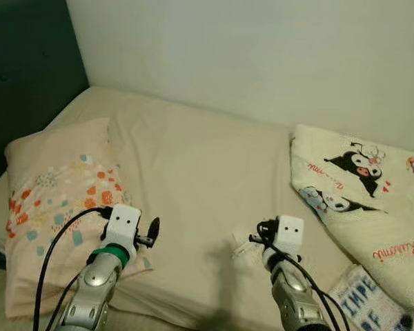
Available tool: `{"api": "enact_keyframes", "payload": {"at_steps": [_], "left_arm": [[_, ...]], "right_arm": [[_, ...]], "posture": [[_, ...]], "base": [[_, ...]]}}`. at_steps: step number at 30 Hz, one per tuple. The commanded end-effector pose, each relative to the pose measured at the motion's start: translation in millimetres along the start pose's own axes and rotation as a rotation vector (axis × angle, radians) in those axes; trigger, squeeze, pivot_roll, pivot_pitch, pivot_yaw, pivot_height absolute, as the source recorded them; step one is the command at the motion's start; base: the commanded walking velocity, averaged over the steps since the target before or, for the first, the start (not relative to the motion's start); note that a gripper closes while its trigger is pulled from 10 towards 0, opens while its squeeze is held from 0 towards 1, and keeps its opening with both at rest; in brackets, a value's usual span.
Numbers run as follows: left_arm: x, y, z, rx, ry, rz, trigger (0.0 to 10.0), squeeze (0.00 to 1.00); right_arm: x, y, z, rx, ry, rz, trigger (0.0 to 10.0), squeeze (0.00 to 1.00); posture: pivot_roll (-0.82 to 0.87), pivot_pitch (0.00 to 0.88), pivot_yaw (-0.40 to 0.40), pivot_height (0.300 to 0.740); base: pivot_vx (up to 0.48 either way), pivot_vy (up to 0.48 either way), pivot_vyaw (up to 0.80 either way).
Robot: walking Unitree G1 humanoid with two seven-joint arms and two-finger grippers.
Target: Clean up the room
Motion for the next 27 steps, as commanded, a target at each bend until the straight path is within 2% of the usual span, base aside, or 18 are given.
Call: {"api": "enact_keyframes", "payload": {"at_steps": [1, 27], "left_arm": [[3.6, 4.9, -10.0, 0.033, 0.009, 0.016, 10.0, 0.0], [7.3, 6.3, -12.6, 0.055, 0.005, 0.028, 10.0, 0.0]], "right_arm": [[6.5, 0.6, -4.9, 0.017, 0.001, 0.022, 10.0, 0.0], [5.0, -4.7, -2.9, 0.022, 0.007, 0.023, 10.0, 0.0]], "posture": [[0.14, 0.0, -0.023, 0.74], [0.15, 0.0, -0.031, 0.74]], "base": [[0.0, 0.0, 0.8], [0.0, 0.0, 0.8]]}}
Point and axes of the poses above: a point about 5 cm out from each wrist's last joint towards the gripper, its own y axis pointing back from the gripper into the wrist, its own z axis along the axis of the wrist's last joint, x = y × z, the point moved 6 cm from there along -y, pointing out of the wrist towards the gripper, and after that the axes turned 2 degrees about y, right-handed, at the moved point
